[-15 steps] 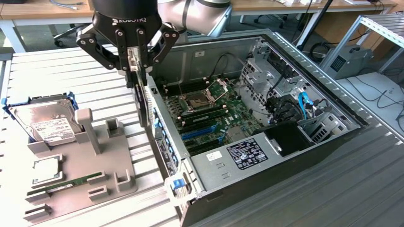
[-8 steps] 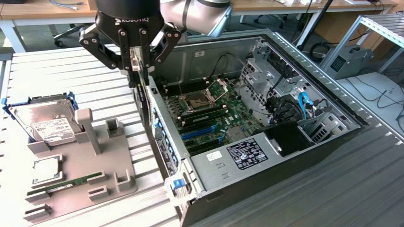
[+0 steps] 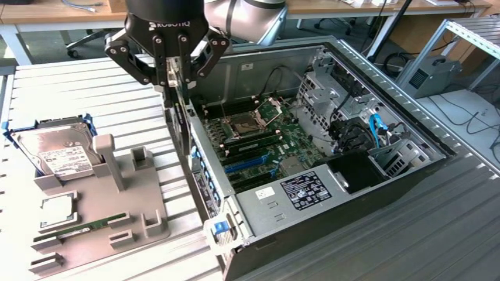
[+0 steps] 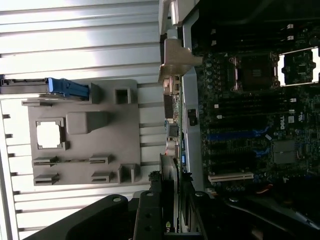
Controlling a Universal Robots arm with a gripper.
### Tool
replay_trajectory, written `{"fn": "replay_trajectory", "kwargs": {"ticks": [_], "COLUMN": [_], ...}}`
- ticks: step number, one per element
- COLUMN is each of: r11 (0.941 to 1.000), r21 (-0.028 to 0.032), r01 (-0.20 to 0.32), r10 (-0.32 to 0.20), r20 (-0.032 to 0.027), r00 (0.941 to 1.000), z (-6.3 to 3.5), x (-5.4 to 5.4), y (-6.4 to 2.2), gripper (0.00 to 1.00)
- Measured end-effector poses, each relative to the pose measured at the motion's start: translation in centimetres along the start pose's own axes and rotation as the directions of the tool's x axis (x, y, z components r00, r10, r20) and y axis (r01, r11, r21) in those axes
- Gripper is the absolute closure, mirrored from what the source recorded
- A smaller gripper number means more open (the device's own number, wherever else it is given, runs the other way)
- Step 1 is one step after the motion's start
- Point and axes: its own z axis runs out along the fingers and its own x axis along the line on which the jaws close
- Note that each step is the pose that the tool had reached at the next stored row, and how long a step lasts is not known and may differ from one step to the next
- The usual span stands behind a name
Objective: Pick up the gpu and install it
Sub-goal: 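Pick up the gpu and move the gpu toward the slot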
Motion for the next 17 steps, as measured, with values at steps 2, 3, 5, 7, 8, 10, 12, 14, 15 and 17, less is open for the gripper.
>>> {"fn": "replay_trajectory", "kwargs": {"ticks": [2,3,5,7,8,10,12,14,15,17], "r11": [1.0,1.0,1.0,1.0,1.0,1.0,1.0,1.0,1.0,1.0], "r21": [0.0,0.0,-0.0001,0.0,0.0,0.0,0.0,0.0,0.0,0.0], "r01": [0.0,0.0,0.0,0.0,0.0,0.0,0.0,0.0,0.0,0.0], "r10": [0.0,0.0,0.0,0.0,0.0,0.0,0.0,0.0,0.0,0.0], "r20": [0.0,0.0,0.0001,0.0,0.0,0.0,0.0001,0.0,0.0,0.0], "r00": [1.0,1.0,1.0,1.0,1.0,1.0,1.0,1.0,1.0,1.0], "z": [0.01,0.01,0.02,0.02,0.03,0.03,0.04,0.05,0.05,0.06], "x": [-0.2,-0.4,-0.6,-0.9,-1.0,-1.2,-1.4,-1.7,-1.8,-2.2], "y": [0.06,0.09,0.19,0.27,0.32,0.41,0.5,0.6,0.64,0.74], "gripper": [0.74,0.74,0.74,0.74,0.74,0.74,0.74,0.74,0.74,0.74]}}
